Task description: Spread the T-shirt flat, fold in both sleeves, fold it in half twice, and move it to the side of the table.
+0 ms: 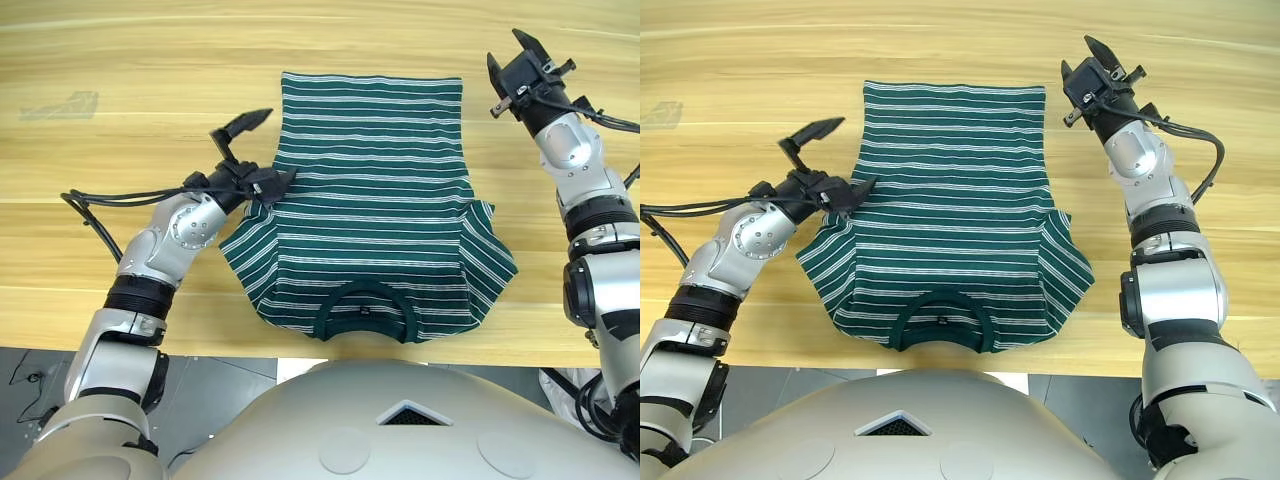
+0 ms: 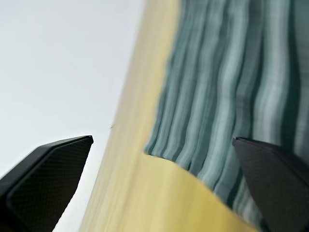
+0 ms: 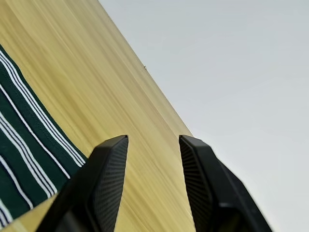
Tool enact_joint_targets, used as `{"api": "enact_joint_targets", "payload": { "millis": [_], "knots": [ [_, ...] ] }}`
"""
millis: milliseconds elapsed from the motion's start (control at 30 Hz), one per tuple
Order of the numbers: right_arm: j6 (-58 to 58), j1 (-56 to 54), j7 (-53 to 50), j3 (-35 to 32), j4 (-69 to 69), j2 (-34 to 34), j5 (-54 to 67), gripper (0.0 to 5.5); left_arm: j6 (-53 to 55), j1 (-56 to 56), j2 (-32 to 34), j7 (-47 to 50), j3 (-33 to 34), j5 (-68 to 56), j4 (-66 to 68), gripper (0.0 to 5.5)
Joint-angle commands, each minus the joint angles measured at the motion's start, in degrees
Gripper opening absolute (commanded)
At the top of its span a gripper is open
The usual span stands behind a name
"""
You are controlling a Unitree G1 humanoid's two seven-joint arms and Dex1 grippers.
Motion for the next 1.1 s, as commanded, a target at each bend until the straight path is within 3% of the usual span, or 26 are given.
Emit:
{"api": "enact_joint_targets", "payload": {
  "millis": [33,167,267,400,533,667,833,1100],
  "knots": [
    [0.13,0.91,1.52,0.20,-0.72,-0.05,0.22,1.95,-2.07,1.90,-2.73,-4.89,3.59,-13.98,-4.82,5.36],
    [0.09,1.10,2.01,-0.65,-1.75,-0.57,1.05,1.95,6.95,7.29,-2.07,-16.05,7.26,-39.04,-21.29,5.36],
    [-0.71,2.98,2.30,-2.14,-5.28,-1.92,2.50,1.95,17.66,14.06,-0.99,-13.68,14.08,-50.29,-33.29,5.36],
    [-0.08,9.19,3.85,-6.30,-16.15,-5.54,6.64,1.95,29.57,34.68,-5.37,-4.00,24.09,-64.24,-49.68,5.36],
    [3.18,14.39,5.15,-9.87,-25.82,-8.17,9.26,1.95,35.90,50.50,-10.70,-0.60,25.42,-77.28,-58.74,5.36],
    [7.27,17.47,5.86,-12.61,-33.49,-9.87,10.38,1.95,42.88,62.22,-14.58,-0.57,26.61,-97.09,-59.66,5.36],
    [10.54,19.13,6.03,-13.69,-38.48,-9.57,10.13,1.95,48.35,63.76,-17.15,1.98,27.16,-102.50,-53.43,5.36],
    [12.10,20.46,5.52,-14.08,-40.48,-9.61,9.45,1.95,54.74,57.12,-17.55,6.42,24.17,-92.06,-45.98,5.36]
  ]
}}
